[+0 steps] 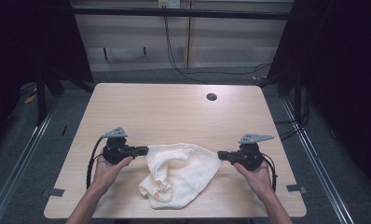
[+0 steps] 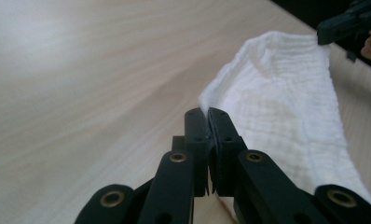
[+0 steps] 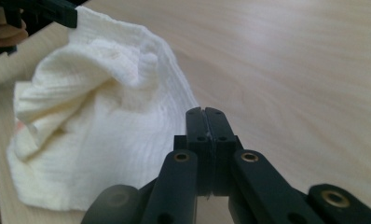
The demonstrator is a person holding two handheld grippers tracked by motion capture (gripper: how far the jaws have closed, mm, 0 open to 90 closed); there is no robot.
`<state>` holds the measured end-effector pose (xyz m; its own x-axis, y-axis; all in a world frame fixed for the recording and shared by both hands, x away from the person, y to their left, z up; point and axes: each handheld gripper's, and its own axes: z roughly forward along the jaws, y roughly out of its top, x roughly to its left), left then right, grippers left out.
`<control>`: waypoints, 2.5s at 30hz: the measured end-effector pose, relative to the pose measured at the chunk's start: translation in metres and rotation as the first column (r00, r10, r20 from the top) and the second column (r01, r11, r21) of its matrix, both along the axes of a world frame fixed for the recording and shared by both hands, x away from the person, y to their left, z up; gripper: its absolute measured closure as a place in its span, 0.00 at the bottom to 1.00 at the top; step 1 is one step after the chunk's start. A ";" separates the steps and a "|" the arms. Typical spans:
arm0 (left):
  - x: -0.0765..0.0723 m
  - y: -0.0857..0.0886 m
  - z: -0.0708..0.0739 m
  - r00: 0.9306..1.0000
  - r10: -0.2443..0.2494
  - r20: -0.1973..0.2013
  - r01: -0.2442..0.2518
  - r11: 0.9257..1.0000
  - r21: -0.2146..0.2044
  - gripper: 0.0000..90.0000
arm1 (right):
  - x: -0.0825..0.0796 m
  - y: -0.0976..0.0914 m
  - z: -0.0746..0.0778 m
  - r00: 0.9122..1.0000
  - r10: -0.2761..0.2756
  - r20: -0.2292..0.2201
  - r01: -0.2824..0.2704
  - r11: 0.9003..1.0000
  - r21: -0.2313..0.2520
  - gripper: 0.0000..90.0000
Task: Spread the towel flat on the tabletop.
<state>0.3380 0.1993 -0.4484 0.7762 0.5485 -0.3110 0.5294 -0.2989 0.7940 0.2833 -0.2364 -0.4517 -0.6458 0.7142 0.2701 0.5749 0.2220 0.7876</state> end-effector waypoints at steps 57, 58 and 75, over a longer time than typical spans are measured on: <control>0.013 -0.007 0.081 0.982 0.042 0.186 -0.025 0.995 -0.095 0.97 | 0.039 -0.024 0.125 0.978 -0.063 0.201 0.044 0.994 0.097 1.00; 0.013 -0.007 0.081 0.982 0.042 0.186 -0.025 0.995 -0.095 0.97 | 0.035 -0.025 0.123 0.978 -0.064 0.200 0.047 0.995 0.092 1.00; -0.005 -0.020 0.060 0.992 -0.015 0.125 0.025 0.996 -0.080 0.97 | -0.016 -0.035 0.066 0.995 -0.051 0.091 0.046 0.998 0.052 1.00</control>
